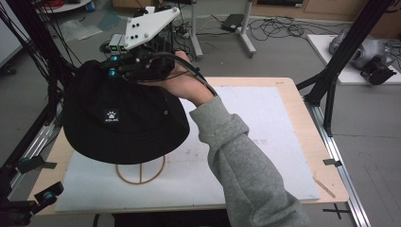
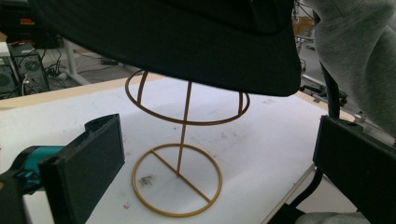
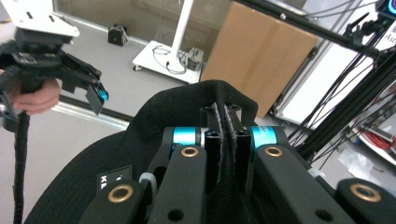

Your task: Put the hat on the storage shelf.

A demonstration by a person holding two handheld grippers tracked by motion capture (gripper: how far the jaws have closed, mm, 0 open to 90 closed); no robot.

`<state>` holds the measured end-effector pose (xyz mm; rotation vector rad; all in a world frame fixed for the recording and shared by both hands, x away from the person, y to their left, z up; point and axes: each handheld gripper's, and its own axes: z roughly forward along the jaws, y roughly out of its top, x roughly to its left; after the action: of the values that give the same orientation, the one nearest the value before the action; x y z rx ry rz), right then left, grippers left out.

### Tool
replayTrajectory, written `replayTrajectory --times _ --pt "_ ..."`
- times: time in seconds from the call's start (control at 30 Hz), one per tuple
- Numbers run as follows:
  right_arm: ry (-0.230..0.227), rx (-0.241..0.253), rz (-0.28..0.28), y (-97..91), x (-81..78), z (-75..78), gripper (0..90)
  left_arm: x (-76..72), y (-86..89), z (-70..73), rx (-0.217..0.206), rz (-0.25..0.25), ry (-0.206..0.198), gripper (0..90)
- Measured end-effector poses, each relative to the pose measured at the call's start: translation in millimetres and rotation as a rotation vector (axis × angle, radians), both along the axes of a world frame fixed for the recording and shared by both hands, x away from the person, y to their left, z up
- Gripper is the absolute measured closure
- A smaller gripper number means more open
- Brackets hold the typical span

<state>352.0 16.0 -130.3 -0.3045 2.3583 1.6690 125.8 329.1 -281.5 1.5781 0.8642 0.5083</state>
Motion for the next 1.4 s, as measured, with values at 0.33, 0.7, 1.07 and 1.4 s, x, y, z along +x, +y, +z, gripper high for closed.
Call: replayTrajectory --times 0.33,0.7,1.07,1.4 --pt "0.059 -0.068 0.010 15.0 7.9 -28.5 88.0 -3.3 -0.7 1.5 -0.001 -0.001 -0.009 2.4" --pt "0.128 -0.159 0.001 26.5 12.8 -60.3 87.0 3.8 -1.1 1.1 -0.004 -0.013 -0.005 2.4" --pt "0.143 -0.150 -0.004 23.9 10.8 -61.9 76.2 7.2 -4.7 2.0 -0.009 -0.033 -0.004 2.4" --pt "0.165 -0.091 -0.050 23.0 13.0 -59.8 33.5 6.7 -2.2 1.8 -0.012 -0.022 -0.006 2.4"
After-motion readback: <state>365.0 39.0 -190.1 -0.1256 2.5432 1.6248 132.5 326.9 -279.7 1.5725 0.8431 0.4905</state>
